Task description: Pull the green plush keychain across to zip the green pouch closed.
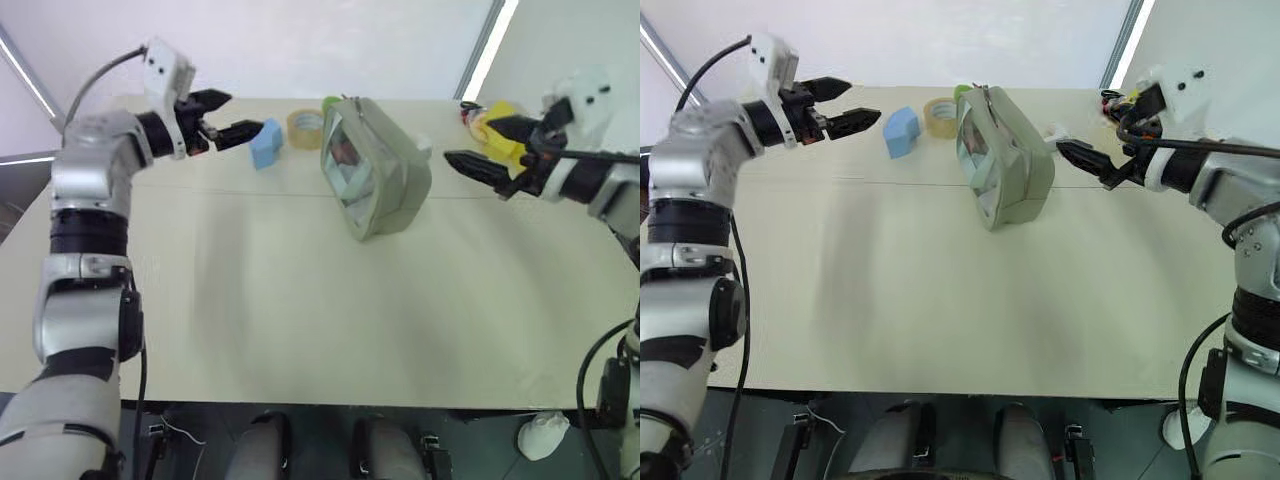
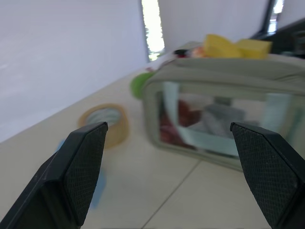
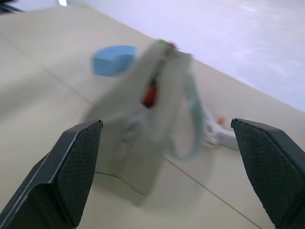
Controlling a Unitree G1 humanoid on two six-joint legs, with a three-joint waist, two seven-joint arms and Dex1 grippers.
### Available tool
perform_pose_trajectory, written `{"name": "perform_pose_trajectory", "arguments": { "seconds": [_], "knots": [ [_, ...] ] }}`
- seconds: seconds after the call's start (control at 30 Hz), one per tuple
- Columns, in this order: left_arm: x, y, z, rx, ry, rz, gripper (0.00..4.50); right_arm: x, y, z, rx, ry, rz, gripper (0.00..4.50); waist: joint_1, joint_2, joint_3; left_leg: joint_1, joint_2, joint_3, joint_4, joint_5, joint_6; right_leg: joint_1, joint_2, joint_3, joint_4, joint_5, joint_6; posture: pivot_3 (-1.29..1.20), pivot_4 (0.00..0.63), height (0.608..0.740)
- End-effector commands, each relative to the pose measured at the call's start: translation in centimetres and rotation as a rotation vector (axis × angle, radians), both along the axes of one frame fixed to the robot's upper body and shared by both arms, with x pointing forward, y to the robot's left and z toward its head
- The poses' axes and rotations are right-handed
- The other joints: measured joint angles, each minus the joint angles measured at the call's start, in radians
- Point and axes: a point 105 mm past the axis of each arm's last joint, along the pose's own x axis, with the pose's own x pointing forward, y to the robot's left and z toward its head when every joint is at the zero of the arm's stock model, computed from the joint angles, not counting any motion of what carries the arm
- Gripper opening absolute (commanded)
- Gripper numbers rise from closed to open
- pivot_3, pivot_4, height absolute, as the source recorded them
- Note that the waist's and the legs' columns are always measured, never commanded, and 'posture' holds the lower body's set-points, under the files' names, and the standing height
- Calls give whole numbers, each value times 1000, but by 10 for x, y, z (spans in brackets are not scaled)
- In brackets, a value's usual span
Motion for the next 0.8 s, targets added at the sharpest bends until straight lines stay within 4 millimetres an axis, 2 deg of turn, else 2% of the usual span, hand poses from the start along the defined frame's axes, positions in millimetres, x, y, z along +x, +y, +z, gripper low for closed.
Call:
{"name": "perform_pose_trajectory", "arguments": {
  "seconds": [0.03, 0.37, 0.67, 0.8],
  "knots": [
    [-5, -6, 6, 25, -11, -68, 4403, -2, 10, 19, -10, -44, 33, 4500, 1, 0, 0, 0, 0, -1, 0, 0, 0, 0, 0, 0, 0, 0, 0, 0, 150, 740],
    [-1, -9, 4, 55, -45, -84, 4403, 8, 17, 17, -20, -60, -11, 4500, 4, -1, 1, -7, 0, -1, 2, 0, 0, -6, -1, 0, 1, 0, 0, 0, 150, 740],
    [-14, -7, 6, 48, -11, -140, 4403, 2, 30, 9, -28, -9, 65, 4500, 2, -1, 1, -7, 0, -1, 1, 0, 0, -6, 0, 0, 1, 0, 0, 0, 150, 740],
    [-14, -3, 10, 39, -43, -116, 4403, 24, 36, 11, -71, -45, 5, 4500, -3, -1, 1, -7, 0, -1, 1, 0, 0, -7, 0, 0, 2, 0, 0, 0, 150, 740]
  ]
}}
